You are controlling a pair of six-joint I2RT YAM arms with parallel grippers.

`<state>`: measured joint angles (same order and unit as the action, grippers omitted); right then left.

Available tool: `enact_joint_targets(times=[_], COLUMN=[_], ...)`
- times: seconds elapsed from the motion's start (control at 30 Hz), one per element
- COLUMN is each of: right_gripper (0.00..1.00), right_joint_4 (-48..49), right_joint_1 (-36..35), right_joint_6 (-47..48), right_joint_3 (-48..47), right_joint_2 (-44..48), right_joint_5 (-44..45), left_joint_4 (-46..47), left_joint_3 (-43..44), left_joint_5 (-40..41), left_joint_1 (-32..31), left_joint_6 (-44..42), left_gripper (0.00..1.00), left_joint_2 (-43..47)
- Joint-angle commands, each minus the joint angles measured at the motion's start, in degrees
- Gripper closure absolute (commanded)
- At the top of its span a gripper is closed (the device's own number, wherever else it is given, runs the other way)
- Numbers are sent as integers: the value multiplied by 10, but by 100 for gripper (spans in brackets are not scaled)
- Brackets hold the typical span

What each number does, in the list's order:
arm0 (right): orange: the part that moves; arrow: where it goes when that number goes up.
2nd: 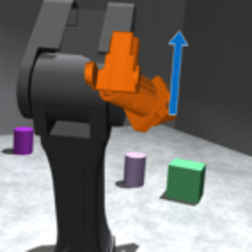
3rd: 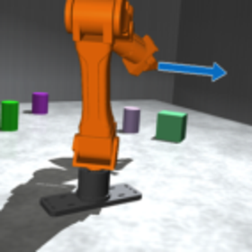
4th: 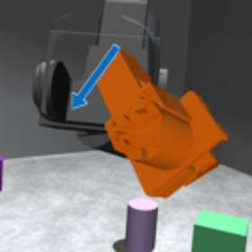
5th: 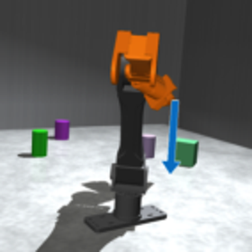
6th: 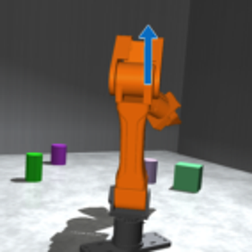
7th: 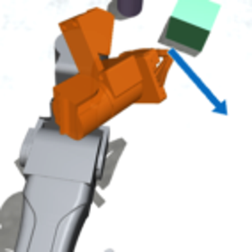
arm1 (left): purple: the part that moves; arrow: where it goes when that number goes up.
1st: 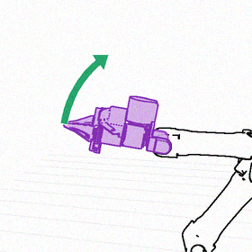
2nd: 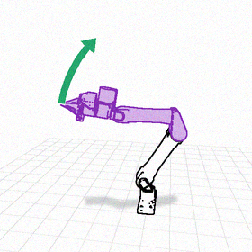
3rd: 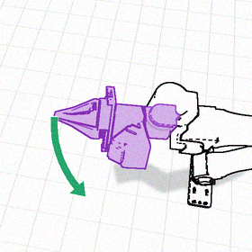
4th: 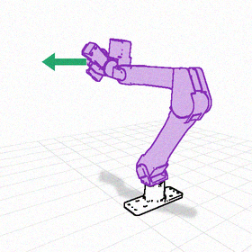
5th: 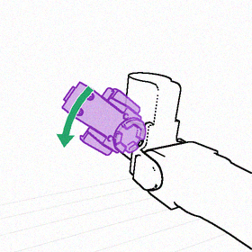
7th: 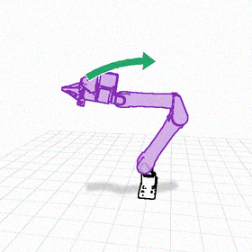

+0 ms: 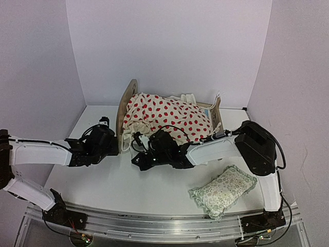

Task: Set up the pet bed
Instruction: Cross the left ropes of the mattress at the bed frame base.

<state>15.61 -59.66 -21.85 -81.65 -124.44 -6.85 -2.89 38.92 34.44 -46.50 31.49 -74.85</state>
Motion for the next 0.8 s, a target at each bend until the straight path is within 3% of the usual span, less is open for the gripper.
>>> enact_joint_targets(times=[0.0, 0.23, 0.77], right_gripper=[100, 100, 100], right_joint_4=[-4, -11, -5], right_joint_1=[13, 26, 48], right_joint_6=[-26, -42, -79], right_joint_3=[-69, -138, -242], right_joint_2=[-30, -79, -167], right_joint_5=[-19, -7, 34], left_joint_4=[57, 146, 256], left_joint_3=[-45, -104, -63], left_joint_5=[-71, -236, -298], left_joint_1=[47, 164, 203], left_joint_6=[4, 15, 45], left_gripper=[52, 60, 63], left_joint_2=[72, 58, -116])
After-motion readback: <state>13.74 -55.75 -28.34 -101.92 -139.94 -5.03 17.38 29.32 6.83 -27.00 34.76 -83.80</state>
